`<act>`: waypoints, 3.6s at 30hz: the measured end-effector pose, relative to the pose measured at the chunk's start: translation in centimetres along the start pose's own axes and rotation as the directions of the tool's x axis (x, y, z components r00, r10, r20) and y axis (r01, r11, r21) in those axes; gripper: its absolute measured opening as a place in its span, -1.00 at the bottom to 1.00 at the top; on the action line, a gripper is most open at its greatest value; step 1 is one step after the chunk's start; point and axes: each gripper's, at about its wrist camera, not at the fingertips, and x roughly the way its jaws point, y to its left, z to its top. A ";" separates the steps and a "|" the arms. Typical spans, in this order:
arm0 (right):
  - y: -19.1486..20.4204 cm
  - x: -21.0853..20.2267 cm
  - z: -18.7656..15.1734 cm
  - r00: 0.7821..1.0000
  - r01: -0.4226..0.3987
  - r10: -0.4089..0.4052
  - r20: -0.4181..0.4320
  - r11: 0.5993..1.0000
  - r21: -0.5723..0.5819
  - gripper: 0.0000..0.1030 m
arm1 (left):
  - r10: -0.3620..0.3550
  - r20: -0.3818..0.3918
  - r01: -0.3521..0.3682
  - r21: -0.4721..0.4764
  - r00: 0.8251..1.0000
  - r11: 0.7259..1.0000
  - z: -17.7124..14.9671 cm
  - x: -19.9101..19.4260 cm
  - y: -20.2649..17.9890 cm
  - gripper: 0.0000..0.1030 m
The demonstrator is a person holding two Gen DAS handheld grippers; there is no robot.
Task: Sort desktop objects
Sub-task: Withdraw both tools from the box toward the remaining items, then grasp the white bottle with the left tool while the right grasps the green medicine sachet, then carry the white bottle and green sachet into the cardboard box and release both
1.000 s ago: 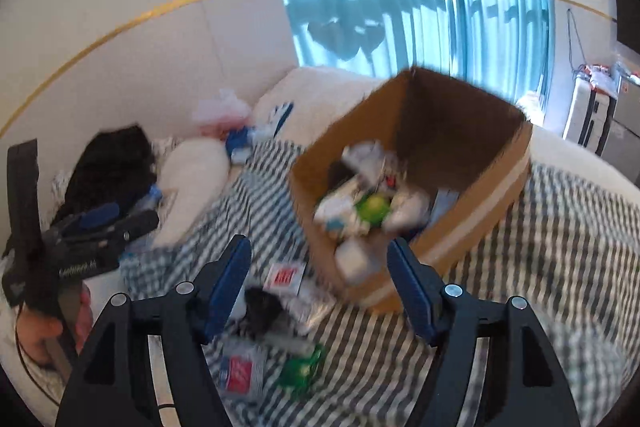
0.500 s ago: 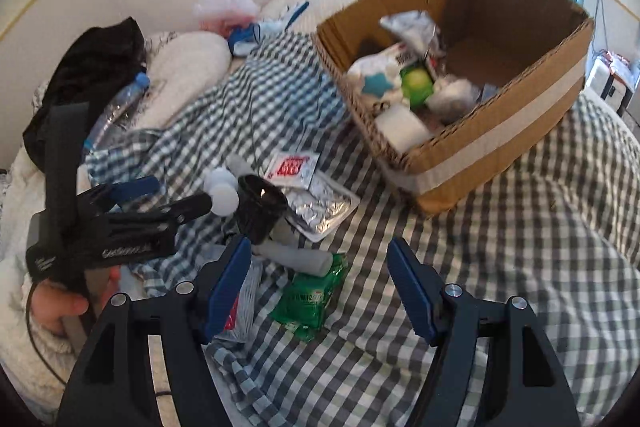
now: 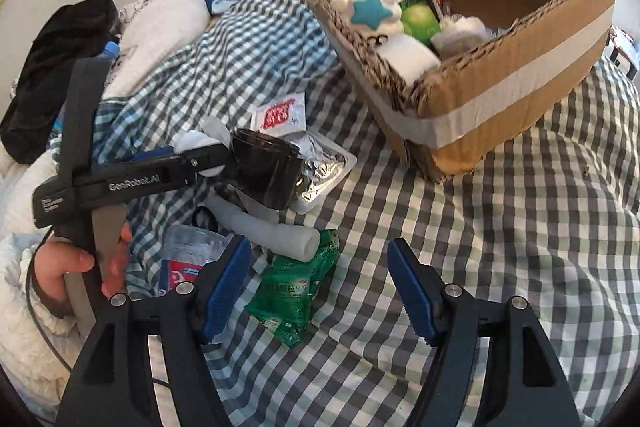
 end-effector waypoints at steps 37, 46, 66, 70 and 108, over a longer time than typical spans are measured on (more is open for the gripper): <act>1.9 4.7 -1.7 0.994 0.012 -0.017 -0.104 0.999 -0.047 -0.39 | -0.028 0.014 0.029 -0.093 1.000 0.995 0.1 -0.2 1.1 1.00; 3.1 2.7 -1.4 0.976 0.213 -0.218 -0.002 0.958 -0.192 -0.41 | -0.072 -0.039 0.066 -0.128 0.997 0.990 -0.3 0.6 1.4 1.00; 1.9 2.0 -1.6 0.988 0.150 -0.152 -0.007 0.982 -0.116 -0.41 | -0.143 0.022 0.144 -0.095 0.990 0.985 0.1 0.2 0.5 0.97; 2.1 1.1 -1.3 0.991 0.136 -0.135 0.015 0.985 -0.111 -0.41 | -0.056 0.099 0.059 -0.024 0.993 0.998 -0.5 -2.0 -0.8 0.97; -2.5 -15.9 3.3 0.914 0.016 -0.010 0.405 1.000 -0.012 -0.42 | -0.037 0.360 -0.027 0.170 0.932 0.985 0.9 -13.8 -15.3 0.97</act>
